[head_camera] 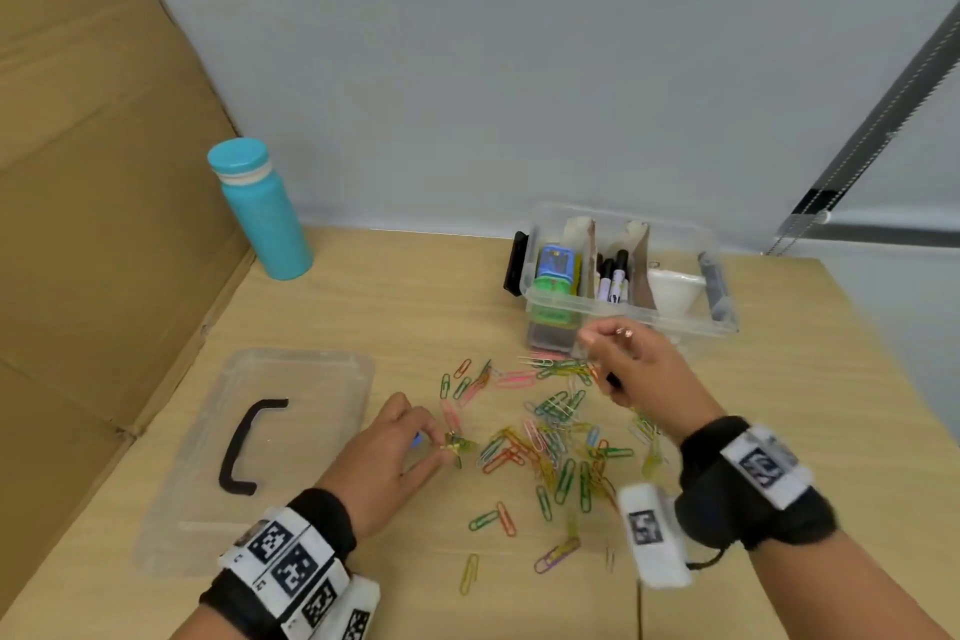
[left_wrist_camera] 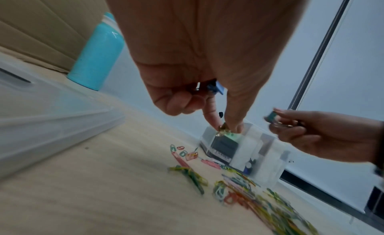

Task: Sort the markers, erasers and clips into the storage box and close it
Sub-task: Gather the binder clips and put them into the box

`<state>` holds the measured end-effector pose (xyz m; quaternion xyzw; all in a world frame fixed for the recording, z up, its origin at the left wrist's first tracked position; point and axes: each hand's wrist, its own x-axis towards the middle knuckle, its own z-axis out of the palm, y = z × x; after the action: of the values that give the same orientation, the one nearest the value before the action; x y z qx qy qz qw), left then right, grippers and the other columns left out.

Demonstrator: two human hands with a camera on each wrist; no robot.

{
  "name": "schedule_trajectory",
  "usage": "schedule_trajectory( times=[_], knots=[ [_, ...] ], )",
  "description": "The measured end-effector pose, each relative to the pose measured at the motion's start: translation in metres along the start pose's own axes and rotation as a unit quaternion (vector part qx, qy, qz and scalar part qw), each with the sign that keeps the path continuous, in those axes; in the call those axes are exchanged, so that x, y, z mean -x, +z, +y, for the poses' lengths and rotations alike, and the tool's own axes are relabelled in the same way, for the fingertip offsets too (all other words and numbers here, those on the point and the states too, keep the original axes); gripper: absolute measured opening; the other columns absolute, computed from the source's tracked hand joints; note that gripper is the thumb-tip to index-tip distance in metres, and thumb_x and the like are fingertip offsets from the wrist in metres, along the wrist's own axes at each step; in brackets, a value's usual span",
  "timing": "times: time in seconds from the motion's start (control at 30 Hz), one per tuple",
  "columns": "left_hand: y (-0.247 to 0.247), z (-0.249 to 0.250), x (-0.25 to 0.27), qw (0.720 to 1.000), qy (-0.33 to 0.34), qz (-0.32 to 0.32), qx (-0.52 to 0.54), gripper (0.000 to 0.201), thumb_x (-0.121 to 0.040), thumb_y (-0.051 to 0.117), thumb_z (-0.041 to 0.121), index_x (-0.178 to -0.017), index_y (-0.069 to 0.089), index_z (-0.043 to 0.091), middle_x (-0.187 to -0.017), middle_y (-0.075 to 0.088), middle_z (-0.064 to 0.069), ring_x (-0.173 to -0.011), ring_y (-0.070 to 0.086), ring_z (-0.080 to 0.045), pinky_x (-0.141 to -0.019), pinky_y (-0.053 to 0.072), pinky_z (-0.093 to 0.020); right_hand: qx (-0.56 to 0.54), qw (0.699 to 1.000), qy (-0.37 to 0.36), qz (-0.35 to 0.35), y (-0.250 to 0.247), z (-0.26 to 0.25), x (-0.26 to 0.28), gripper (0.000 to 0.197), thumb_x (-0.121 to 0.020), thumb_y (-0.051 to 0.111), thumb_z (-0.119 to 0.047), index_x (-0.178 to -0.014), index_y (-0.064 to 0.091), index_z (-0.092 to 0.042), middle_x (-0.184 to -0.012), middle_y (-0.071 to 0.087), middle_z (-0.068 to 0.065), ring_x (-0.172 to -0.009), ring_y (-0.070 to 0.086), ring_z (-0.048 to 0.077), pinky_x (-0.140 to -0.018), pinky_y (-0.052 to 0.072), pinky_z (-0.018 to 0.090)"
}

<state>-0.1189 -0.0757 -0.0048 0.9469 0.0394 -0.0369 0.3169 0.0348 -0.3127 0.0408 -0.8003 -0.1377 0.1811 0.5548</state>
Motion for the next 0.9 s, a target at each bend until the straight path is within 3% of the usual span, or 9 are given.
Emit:
schedule_trajectory(
  times=[0.07,0.13,0.27,0.43,0.53,0.6,0.7,0.8,0.9],
  knots=[
    [-0.004,0.007,-0.007,1.0,-0.01,0.011,0.005,0.016,-0.091,0.054,0.039,-0.102,0.055,0.026,-0.096,0.041,0.011,-0.06,0.047,0.013,-0.058,0.037,-0.005,-0.024,0.999,0.02,0.025,-0.036,-0.006,0.009,0.021,-0.092,0.055,-0.035,-0.097,0.064,-0.016,-0.061,0.051,-0.002,-0.049,0.042,0.009,-0.047,0.038,0.019],
    [-0.008,0.015,-0.016,0.999,-0.02,0.026,0.001,0.016,-0.091,0.055,0.039,-0.101,0.056,0.027,-0.095,0.041,0.01,-0.055,0.043,0.006,-0.055,0.036,-0.008,-0.049,0.996,0.032,0.064,-0.071,-0.01,0.006,0.026,-0.092,0.055,-0.038,-0.1,0.064,-0.015,-0.072,0.056,0.002,-0.057,0.046,0.011,-0.058,0.045,0.024],
    [-0.01,0.031,-0.031,0.998,-0.031,0.059,0.002,0.016,-0.09,0.055,0.039,-0.098,0.056,0.026,-0.091,0.04,0.009,-0.057,0.04,0.0,-0.054,0.03,-0.012,-0.096,0.986,0.014,0.134,-0.114,-0.022,-0.025,0.013,-0.094,0.057,-0.023,-0.096,0.064,-0.012,-0.092,0.061,0.006,-0.06,0.051,0.012,-0.063,0.046,0.028],
    [0.004,0.048,-0.035,0.996,-0.04,0.074,0.013,0.016,-0.089,0.057,0.039,-0.096,0.057,0.025,-0.089,0.039,0.008,-0.056,0.042,0.0,-0.054,0.031,-0.012,0.069,0.992,0.056,0.087,-0.119,-0.034,-0.087,0.014,-0.092,0.059,-0.018,-0.092,0.062,-0.005,-0.083,0.061,0.011,-0.06,0.051,0.014,-0.063,0.049,0.025],
    [0.015,0.055,-0.03,0.997,-0.049,0.056,0.017,0.012,-0.09,0.056,0.039,-0.093,0.055,0.028,-0.091,0.04,0.009,-0.052,0.045,0.0,-0.052,0.032,-0.012,0.2,0.972,0.099,0.069,-0.119,-0.033,-0.117,0.016,-0.09,0.061,-0.02,-0.093,0.06,-0.004,-0.075,0.063,0.012,-0.06,0.055,0.019,-0.069,0.054,0.031],
    [0.021,0.057,-0.025,0.997,-0.053,0.05,0.017,0.011,-0.09,0.056,0.04,-0.092,0.053,0.03,-0.092,0.04,0.01,-0.05,0.043,-0.005,-0.053,0.032,-0.013,0.228,0.964,0.124,0.061,-0.119,-0.032,-0.127,0.027,-0.088,0.064,-0.027,-0.095,0.06,-0.002,-0.083,0.067,0.015,-0.067,0.061,0.023,-0.08,0.057,0.036],
    [0.027,0.06,-0.019,0.996,-0.06,0.057,0.012,0.011,-0.09,0.055,0.042,-0.092,0.052,0.031,-0.092,0.04,0.01,-0.048,0.041,-0.007,-0.055,0.033,-0.016,0.274,0.953,0.129,0.028,-0.12,-0.031,-0.128,0.047,-0.091,0.058,-0.039,-0.109,0.061,0.004,-0.098,0.065,0.016,-0.083,0.063,0.029,-0.073,0.048,0.032],
    [0.032,0.064,-0.014,0.996,-0.063,0.062,0.009,0.013,-0.09,0.054,0.042,-0.094,0.053,0.03,-0.095,0.042,0.008,-0.051,0.043,-0.005,-0.056,0.033,-0.014,0.316,0.945,0.068,0.052,-0.12,-0.026,-0.11,0.046,-0.097,0.045,-0.031,-0.126,0.053,0.004,-0.128,0.057,0.021,-0.116,0.054,0.034,-0.092,0.042,0.035],
    [0.032,0.077,-0.015,0.997,-0.055,0.058,0.016,0.014,-0.09,0.053,0.043,-0.095,0.052,0.031,-0.096,0.04,0.01,-0.05,0.042,-0.008,-0.056,0.033,-0.015,0.35,0.93,-0.022,0.11,-0.119,-0.001,-0.077,0.044,-0.098,0.041,-0.024,-0.137,0.043,-0.003,-0.142,0.044,0.016,-0.129,0.044,0.03,-0.106,0.035,0.037]
  ],
)
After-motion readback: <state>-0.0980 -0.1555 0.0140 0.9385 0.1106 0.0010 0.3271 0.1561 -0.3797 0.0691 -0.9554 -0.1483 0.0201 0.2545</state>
